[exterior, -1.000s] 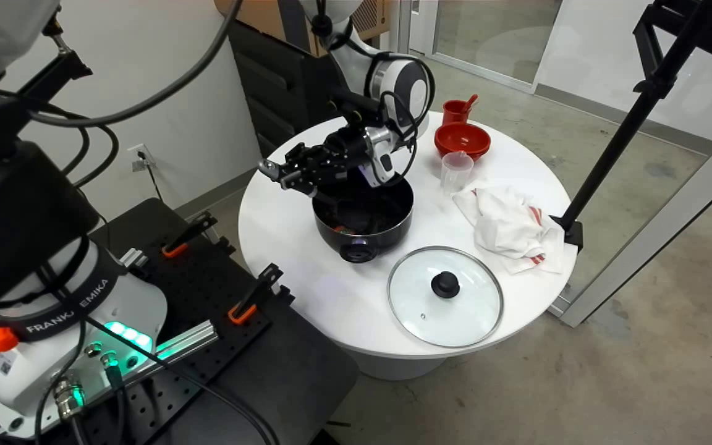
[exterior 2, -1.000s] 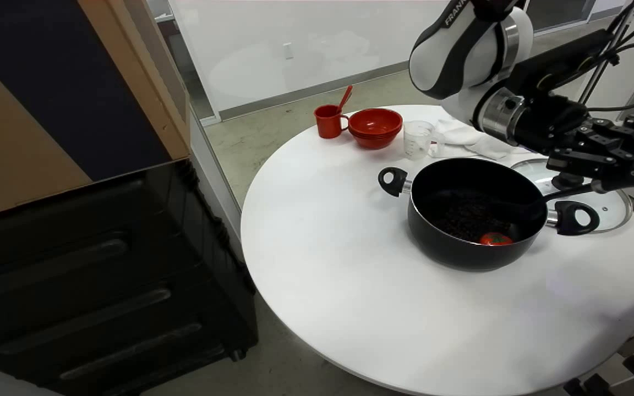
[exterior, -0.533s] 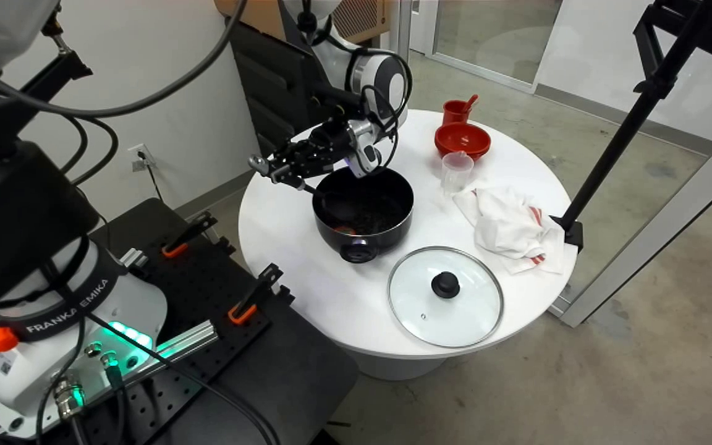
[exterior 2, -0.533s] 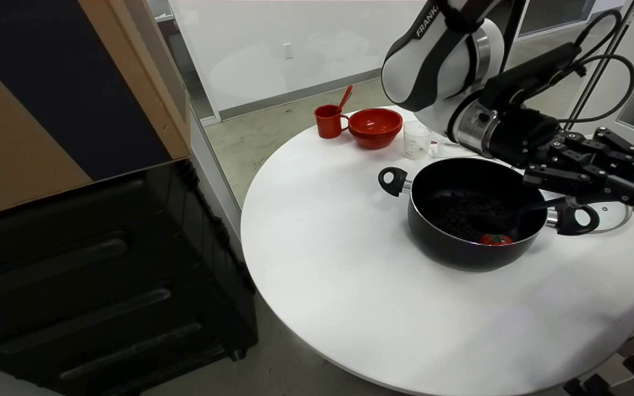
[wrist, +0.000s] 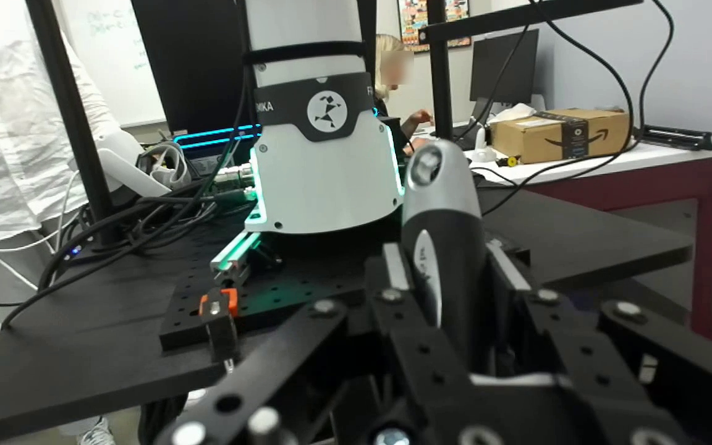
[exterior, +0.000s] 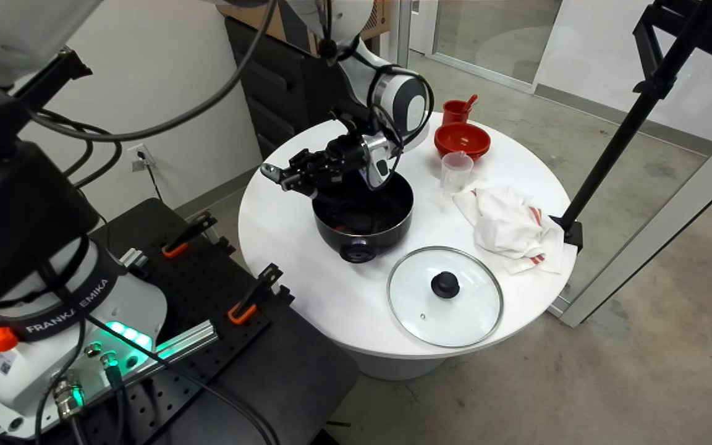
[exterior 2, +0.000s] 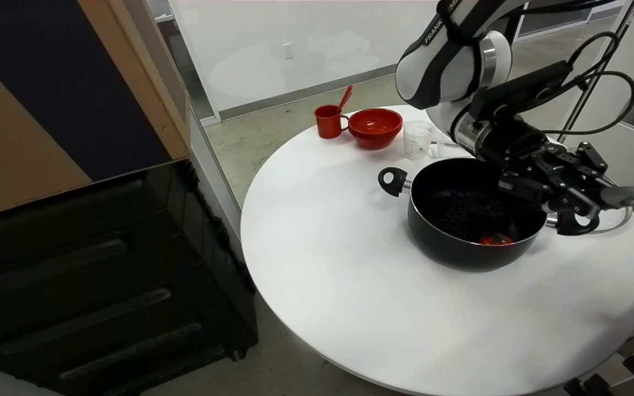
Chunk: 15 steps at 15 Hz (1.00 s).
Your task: Use the black serving spoon in the black pot to stir its contents
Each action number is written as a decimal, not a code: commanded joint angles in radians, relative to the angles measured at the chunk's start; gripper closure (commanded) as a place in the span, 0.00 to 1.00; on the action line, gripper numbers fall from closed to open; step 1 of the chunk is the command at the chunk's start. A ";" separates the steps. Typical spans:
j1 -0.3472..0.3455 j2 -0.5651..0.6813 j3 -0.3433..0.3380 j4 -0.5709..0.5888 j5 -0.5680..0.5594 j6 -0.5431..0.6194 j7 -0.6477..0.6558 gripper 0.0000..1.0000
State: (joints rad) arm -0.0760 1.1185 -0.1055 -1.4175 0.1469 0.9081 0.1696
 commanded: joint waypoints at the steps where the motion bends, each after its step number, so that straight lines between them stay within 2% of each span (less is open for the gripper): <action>1: -0.011 0.080 -0.019 0.102 0.059 -0.024 0.062 0.92; 5: -0.030 0.123 -0.022 0.175 0.109 -0.040 0.095 0.92; 10: -0.090 0.159 -0.014 0.336 0.231 -0.073 0.128 0.92; 15: -0.102 0.176 0.010 0.442 0.270 -0.064 0.139 0.92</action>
State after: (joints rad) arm -0.1722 1.2473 -0.1165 -1.0766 0.3862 0.8782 0.2750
